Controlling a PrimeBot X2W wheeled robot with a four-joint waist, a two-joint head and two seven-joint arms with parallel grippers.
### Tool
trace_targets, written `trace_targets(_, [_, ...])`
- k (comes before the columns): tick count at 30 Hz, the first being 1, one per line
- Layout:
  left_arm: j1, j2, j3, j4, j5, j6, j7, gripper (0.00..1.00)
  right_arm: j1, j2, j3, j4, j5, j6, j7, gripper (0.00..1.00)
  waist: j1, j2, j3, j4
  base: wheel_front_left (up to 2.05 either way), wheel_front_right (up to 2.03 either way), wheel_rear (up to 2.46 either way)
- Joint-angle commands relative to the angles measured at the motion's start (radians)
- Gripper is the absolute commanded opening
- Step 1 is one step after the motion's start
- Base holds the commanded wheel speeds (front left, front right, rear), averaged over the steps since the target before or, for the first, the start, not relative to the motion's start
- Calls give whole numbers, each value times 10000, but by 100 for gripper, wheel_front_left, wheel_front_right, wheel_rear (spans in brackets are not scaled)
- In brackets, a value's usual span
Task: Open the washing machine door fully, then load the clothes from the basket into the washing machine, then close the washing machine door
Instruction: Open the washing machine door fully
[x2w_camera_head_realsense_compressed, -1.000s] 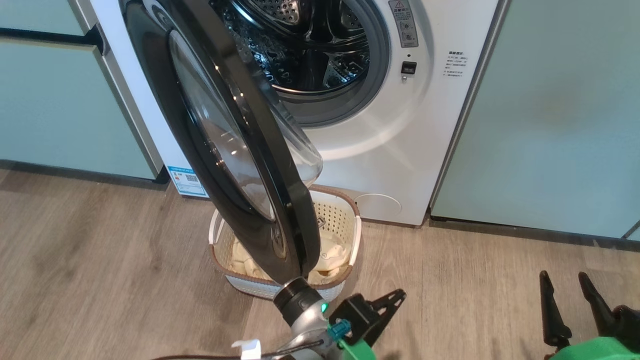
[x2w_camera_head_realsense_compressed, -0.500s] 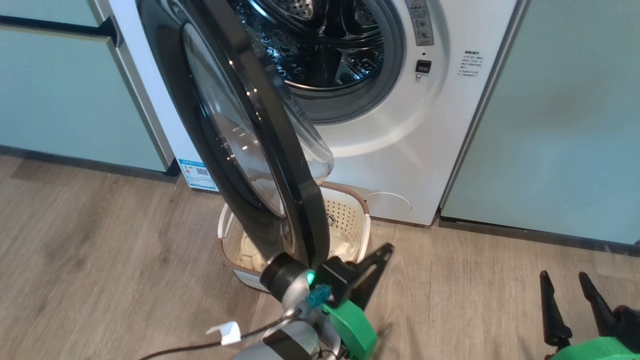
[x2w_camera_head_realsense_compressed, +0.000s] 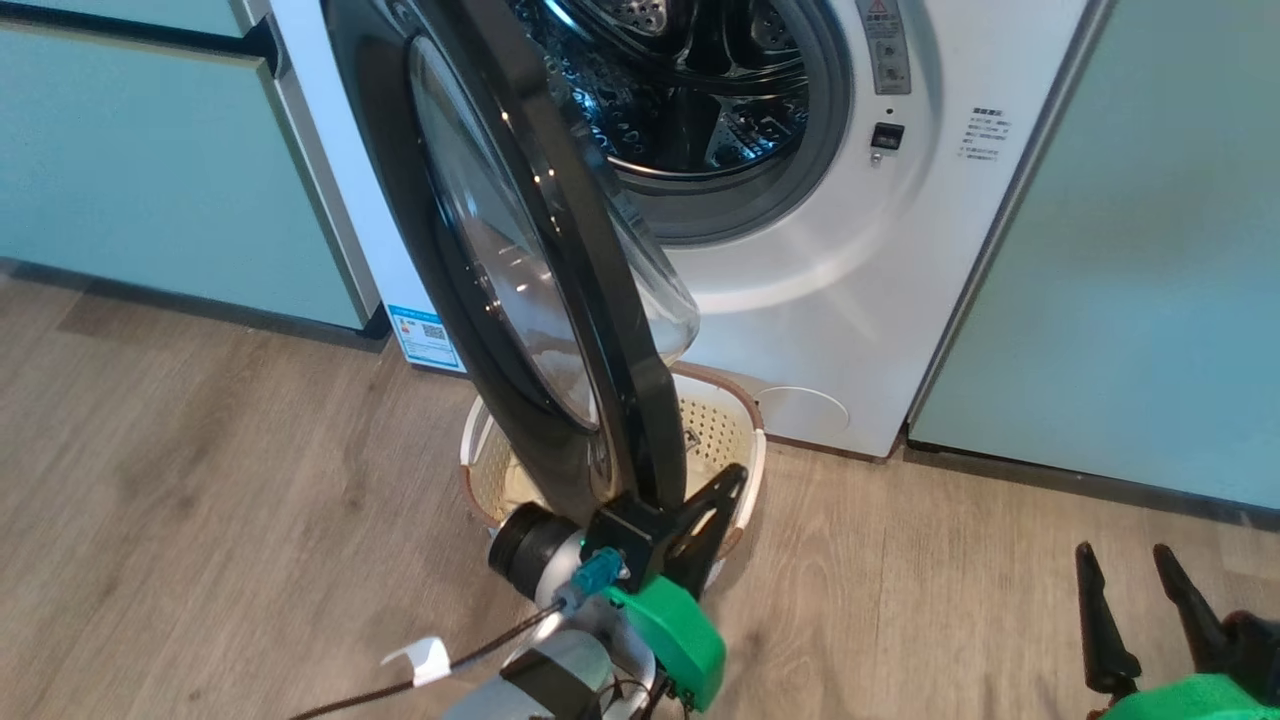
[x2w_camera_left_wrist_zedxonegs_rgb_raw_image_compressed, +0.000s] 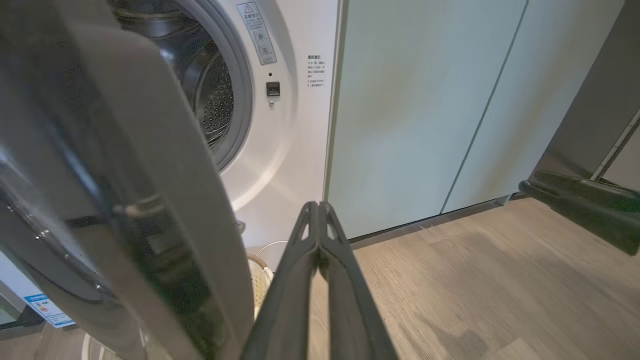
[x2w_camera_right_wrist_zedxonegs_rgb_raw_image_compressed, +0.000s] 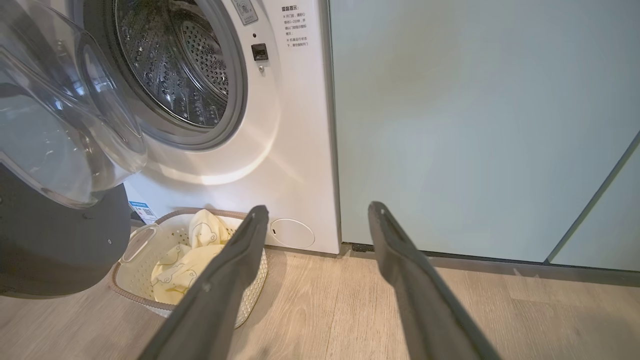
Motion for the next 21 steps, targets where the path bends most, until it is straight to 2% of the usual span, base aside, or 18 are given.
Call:
trace_targets(1, [-291,-8,457,-305,-37,108,-62,0,-452,-273,210,-299,57,46,-97,100,0,0,17,55,0,0,0])
trace_targets(21, [-132,-8,1036,-303,-96,69,-62,0,-449,-291,230,-273,85,46,-97,100,0,0,66,472,0,0,0])
